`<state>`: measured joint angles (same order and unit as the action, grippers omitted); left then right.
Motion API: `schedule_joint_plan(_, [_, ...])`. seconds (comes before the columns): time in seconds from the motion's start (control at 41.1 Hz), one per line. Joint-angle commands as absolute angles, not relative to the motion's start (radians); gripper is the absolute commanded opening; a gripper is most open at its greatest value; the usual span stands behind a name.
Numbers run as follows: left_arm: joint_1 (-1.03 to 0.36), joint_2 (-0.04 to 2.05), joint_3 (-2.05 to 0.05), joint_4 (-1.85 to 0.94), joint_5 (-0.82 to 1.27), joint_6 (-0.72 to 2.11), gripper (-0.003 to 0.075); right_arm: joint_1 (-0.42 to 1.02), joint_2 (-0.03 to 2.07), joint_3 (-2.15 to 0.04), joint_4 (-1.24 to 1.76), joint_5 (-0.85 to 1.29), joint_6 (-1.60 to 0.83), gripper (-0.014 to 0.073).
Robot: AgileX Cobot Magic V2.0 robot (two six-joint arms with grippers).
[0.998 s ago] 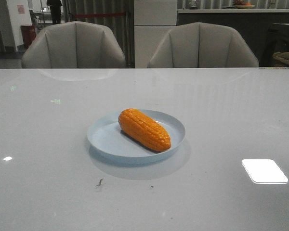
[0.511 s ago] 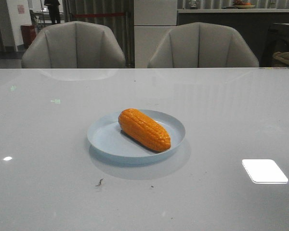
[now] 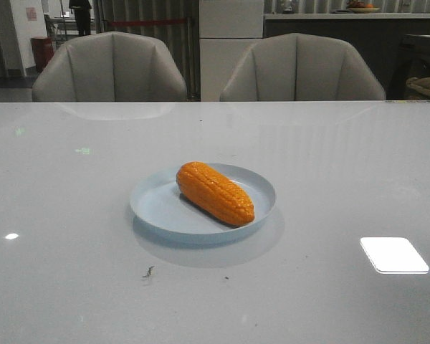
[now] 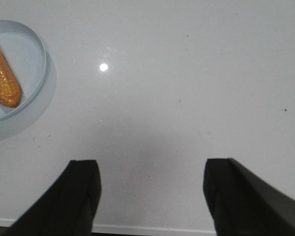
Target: Place corn on plate with both arms
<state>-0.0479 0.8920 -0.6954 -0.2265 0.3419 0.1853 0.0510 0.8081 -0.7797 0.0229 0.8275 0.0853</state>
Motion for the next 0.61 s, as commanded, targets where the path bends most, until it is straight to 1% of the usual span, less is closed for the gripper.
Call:
schedule_joint_plan(0.0, [-0.047,0.838,-0.704,-0.237,0.259,0.184,0.0094,0.043,0.800,-0.805,0.024,0.770,0.089,0.0552])
schedule_joint_plan(0.073, [-0.047,0.769,-0.655,-0.167,0.224,0.159,0.0094,0.043,0.800,-0.805,0.024,0.770,0.089,0.0552])
schedule_joint_plan(0.244, [-0.047,0.577,-0.457,0.000,0.000,-0.014,0.0094,0.043,0.800,-0.805,0.024,0.769,0.089,0.0552])
schedule_joint_plan(0.317, [-0.047,0.492,-0.373,0.042,-0.059,-0.016,0.0094,0.043,0.800,-0.805,0.024,0.769,0.089,0.0552])
schedule_joint_plan(0.584, [-0.047,0.155,-0.120,0.051,-0.066,-0.016,0.0094,0.043,0.800,-0.805,0.024,0.769,0.089,0.0552])
